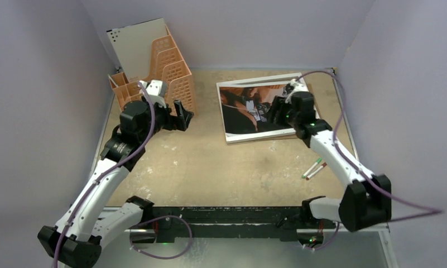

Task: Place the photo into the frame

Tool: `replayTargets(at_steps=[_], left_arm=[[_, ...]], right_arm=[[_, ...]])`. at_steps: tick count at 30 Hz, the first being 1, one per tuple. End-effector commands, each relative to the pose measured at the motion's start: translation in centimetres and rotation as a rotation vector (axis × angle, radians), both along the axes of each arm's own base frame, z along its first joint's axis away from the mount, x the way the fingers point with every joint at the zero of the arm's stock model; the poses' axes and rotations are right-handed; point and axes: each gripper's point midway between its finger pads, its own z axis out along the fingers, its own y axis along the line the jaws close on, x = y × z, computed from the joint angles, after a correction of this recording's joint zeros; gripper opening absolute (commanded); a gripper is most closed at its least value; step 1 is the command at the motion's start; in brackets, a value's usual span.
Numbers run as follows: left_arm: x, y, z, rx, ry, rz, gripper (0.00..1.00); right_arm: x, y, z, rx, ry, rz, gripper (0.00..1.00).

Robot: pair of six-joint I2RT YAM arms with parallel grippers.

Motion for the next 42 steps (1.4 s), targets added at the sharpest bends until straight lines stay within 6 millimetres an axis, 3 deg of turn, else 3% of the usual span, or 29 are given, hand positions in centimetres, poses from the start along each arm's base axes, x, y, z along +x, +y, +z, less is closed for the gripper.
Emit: replayTargets(at_steps=[1,6,12,19,26,32,42], left_arm=[[0.3,-3.2,-1.8,-0.102,0.072,-0.129,0.88],[0.6,-3.6,-4.6,-0.113,0.149,-0.122,0.83],[0.6,-2.3,-4.6,-0.094,0.128,-0.056,0.83],[0.9,-1.9,-4.6,-0.103,0.125,-0.022,0.82],[1.1,-1.2,-4.7,-0.088,0.124,0.017,0.82],[1.2,-1.3,-5.7,-0.089,0.153,0.024,0.82],[1.0,-1.5,-5.7,-0.104,0.175,0.017,0.82]], right_arm=[[1.2,2.4,-3.5,-0.007,0.077,-0.010,0.67],[1.2,-1.2,-7.1,-0.053,0.194,-0.303,0.72],[0.1,-4.1,-9.2,-0.018,0.259,-0.604,0.77],[0.9,-6.1,-12.1,0.045,0.344,-0.883,0.71],[3.1,-8.9,-13.0,0.095,0.365,-0.959,0.68],[2.9,-9.9,-14.2,0.062,0.419,-1.004,0.68],[2.5,-10.2,-15.0,0.102,0.443,-1.059,0.47]])
